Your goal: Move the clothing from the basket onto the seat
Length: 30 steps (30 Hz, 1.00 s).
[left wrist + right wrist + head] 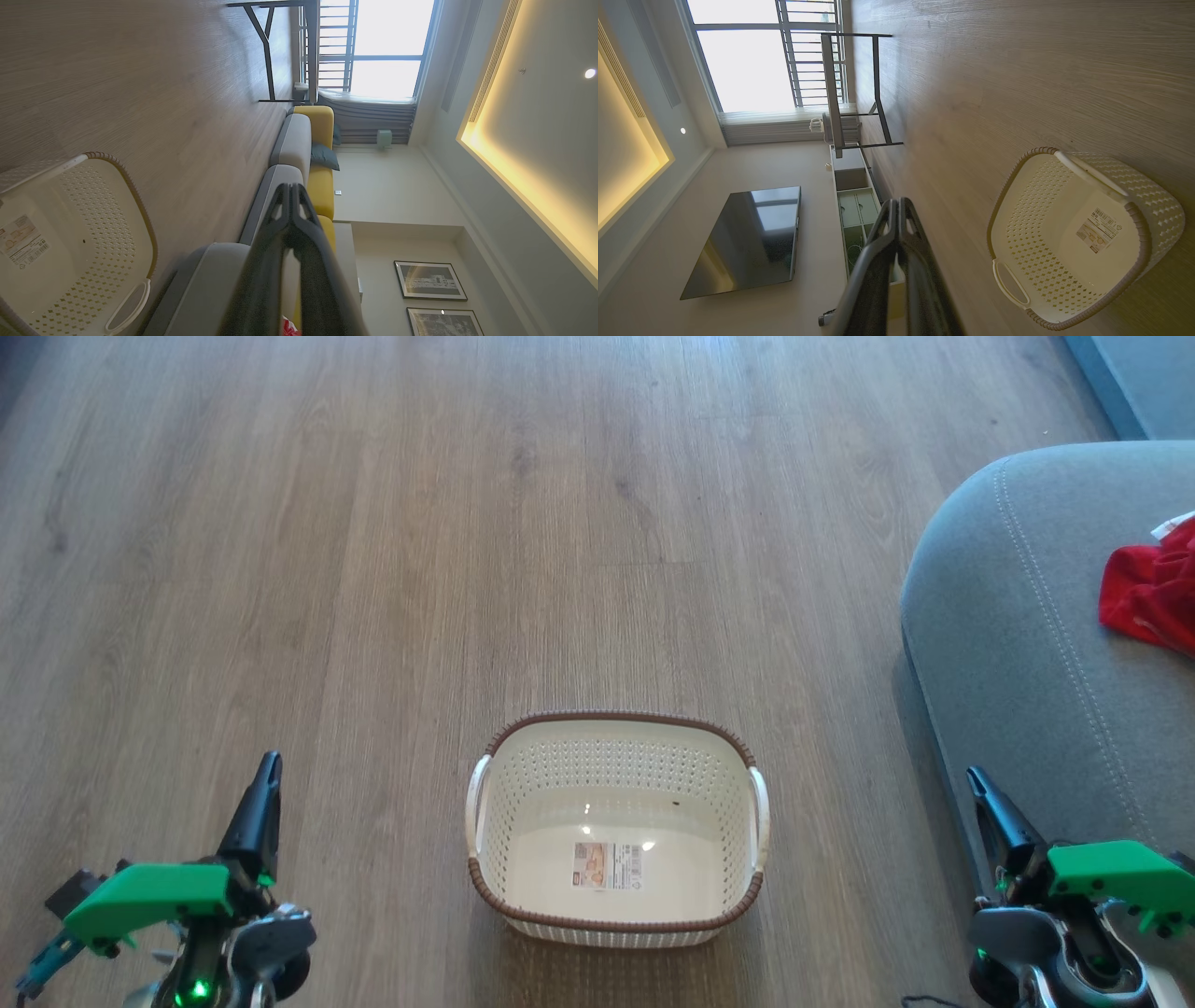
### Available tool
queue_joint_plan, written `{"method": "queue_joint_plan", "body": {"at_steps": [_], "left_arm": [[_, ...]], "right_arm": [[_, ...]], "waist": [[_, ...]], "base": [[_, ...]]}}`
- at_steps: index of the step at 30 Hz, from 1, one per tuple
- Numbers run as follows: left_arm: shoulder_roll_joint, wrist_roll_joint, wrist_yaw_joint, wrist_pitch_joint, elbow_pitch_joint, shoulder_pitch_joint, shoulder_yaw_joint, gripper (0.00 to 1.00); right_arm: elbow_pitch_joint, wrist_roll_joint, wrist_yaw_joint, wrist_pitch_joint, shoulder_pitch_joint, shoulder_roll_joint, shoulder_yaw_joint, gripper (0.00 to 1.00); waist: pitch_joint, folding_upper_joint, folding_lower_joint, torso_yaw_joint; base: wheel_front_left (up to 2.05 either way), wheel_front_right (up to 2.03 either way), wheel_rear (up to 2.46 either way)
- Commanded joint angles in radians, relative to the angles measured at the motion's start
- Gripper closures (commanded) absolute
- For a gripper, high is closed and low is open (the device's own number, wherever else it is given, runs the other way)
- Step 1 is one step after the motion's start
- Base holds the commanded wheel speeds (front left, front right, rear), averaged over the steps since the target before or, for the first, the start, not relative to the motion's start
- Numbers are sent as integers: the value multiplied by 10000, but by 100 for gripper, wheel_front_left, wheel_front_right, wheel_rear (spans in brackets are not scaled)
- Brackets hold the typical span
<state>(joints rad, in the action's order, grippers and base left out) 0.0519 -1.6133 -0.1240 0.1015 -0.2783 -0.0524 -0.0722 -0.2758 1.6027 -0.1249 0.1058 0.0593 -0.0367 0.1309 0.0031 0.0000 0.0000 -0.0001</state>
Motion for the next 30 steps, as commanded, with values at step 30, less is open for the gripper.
{"method": "queue_joint_plan", "body": {"at_steps": [30], "left_arm": [[25, 7, -67, 78, 332, -552, -367, 100]], "right_arm": [[311, 59, -58, 75, 486, -135, -171, 100]], "waist": [[0, 0, 0, 1]], "base": [[0, 0, 0]]}}
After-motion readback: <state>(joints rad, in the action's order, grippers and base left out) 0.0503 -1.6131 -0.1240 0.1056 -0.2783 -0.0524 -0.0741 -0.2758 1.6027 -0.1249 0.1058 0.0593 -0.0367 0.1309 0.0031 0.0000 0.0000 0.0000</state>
